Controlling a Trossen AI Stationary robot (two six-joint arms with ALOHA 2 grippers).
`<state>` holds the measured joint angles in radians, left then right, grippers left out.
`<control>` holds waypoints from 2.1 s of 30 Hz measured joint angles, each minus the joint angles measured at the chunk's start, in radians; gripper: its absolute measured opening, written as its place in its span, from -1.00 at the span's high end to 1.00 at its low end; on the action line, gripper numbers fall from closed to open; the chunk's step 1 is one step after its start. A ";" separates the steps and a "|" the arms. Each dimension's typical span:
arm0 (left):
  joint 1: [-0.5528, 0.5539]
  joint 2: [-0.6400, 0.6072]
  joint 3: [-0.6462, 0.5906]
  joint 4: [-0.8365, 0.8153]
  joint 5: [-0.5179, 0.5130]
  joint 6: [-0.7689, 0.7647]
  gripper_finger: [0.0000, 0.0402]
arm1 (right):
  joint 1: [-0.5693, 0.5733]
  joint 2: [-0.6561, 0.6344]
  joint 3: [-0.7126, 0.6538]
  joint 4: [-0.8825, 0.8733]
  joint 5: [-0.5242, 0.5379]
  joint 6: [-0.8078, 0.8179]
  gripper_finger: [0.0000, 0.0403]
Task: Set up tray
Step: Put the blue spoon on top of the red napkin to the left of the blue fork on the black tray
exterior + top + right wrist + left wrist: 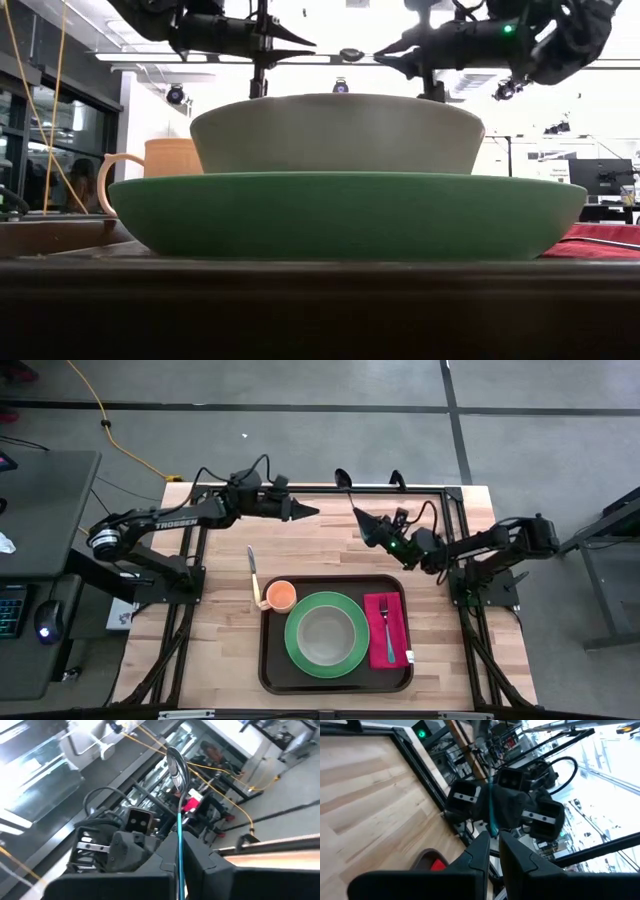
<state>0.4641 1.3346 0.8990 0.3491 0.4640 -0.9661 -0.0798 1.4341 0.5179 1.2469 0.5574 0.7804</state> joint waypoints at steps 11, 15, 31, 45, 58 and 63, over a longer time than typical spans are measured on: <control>0.000 0.046 0.043 0.149 0.000 -0.006 0.63 | -0.047 0.001 0.051 -0.009 -0.108 -0.047 1.00; 0.000 0.047 0.066 0.158 -0.018 -0.002 0.63 | -0.047 0.001 0.078 -0.010 -0.133 -0.074 1.00; 0.000 0.065 0.087 0.289 -0.055 0.007 0.63 | -0.063 0.006 0.171 -0.030 -0.234 -0.135 1.00; 0.000 0.125 0.086 0.446 -0.031 -0.083 0.63 | -0.071 0.015 0.204 -0.059 -0.269 -0.129 1.00; 0.000 0.125 0.086 0.462 -0.059 -0.059 0.63 | -0.097 0.089 0.294 -0.061 -0.351 -0.104 1.00; 0.000 0.125 0.086 0.457 -0.054 -0.051 0.63 | -0.105 0.132 0.329 -0.061 -0.384 -0.075 1.00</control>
<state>0.4642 1.4597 0.9852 0.8063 0.4096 -1.0170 -0.1848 1.5658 0.8469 1.1856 0.1731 0.7055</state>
